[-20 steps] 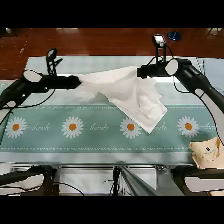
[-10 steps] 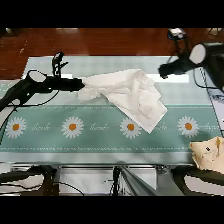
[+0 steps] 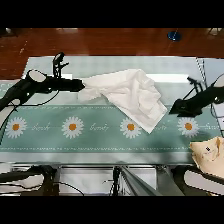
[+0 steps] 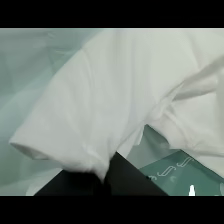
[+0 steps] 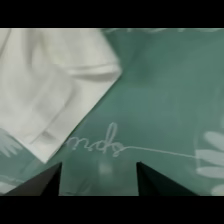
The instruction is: Fold the shirts.
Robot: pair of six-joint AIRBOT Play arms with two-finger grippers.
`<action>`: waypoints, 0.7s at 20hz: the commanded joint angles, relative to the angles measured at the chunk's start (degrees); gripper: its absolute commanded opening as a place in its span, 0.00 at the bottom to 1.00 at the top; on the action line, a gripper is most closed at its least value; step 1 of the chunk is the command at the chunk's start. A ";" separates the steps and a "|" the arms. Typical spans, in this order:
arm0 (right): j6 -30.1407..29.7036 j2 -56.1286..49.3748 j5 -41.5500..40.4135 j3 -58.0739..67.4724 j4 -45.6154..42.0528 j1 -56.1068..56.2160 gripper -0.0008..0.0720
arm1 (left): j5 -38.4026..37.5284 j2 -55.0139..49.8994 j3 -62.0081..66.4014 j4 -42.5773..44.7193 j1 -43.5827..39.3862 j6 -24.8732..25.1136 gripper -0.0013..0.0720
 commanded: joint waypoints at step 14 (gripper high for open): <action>8.13 2.14 -31.91 -17.57 14.75 24.68 0.15 | -0.22 -0.02 0.07 0.00 0.02 0.72 0.05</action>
